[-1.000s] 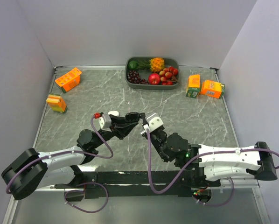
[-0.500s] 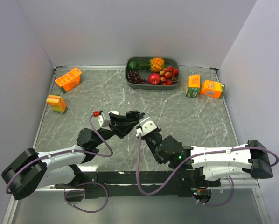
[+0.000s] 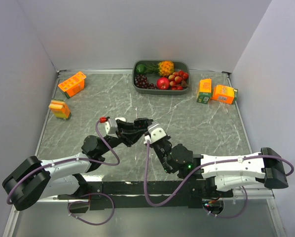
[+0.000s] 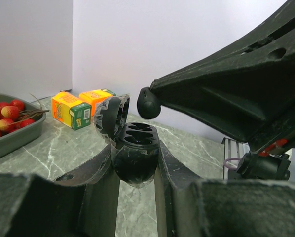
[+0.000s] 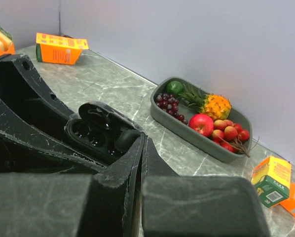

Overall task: Insert the wireless bluetooth earbuds into the charging case
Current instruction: Place the earbud in the charging case.

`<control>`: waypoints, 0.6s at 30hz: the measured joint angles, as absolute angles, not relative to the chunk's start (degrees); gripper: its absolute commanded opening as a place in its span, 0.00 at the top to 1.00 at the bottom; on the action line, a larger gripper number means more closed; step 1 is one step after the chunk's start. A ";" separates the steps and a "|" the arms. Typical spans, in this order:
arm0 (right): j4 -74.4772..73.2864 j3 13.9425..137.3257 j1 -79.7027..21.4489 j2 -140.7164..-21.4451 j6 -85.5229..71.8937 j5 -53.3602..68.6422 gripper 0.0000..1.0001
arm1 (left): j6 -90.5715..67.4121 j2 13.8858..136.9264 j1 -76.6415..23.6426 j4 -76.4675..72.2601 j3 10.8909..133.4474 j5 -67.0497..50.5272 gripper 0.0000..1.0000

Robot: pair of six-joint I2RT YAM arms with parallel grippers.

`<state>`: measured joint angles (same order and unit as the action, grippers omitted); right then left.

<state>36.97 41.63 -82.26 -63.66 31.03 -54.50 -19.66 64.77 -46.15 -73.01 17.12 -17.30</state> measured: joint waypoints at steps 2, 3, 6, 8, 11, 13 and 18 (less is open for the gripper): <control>36.91 41.63 -82.26 -64.10 30.98 -54.48 1.00 | -19.90 64.77 -46.15 -73.03 17.12 -17.52 0.99; 36.84 41.63 -82.26 -64.34 30.96 -54.43 1.00 | -20.12 64.77 -46.15 -73.03 17.15 -17.69 0.99; 36.53 41.63 -82.26 -64.75 30.68 -54.41 1.00 | -20.38 64.77 -46.15 -73.03 17.15 -17.96 0.99; 36.23 41.63 -82.26 -64.90 30.41 -54.41 1.00 | -20.47 64.77 -46.15 -73.01 17.17 -18.15 0.99; 35.90 41.63 -82.26 -64.93 29.87 -54.43 1.00 | -20.49 64.77 -46.15 -73.01 17.17 -18.28 0.99; 35.64 41.63 -82.24 -64.93 29.58 -54.43 1.00 | -20.51 64.77 -46.15 -73.01 17.17 -18.50 0.99; 34.20 41.63 -82.08 -64.93 28.34 -54.35 1.00 | -20.69 64.77 -46.15 -73.03 17.17 -18.61 0.99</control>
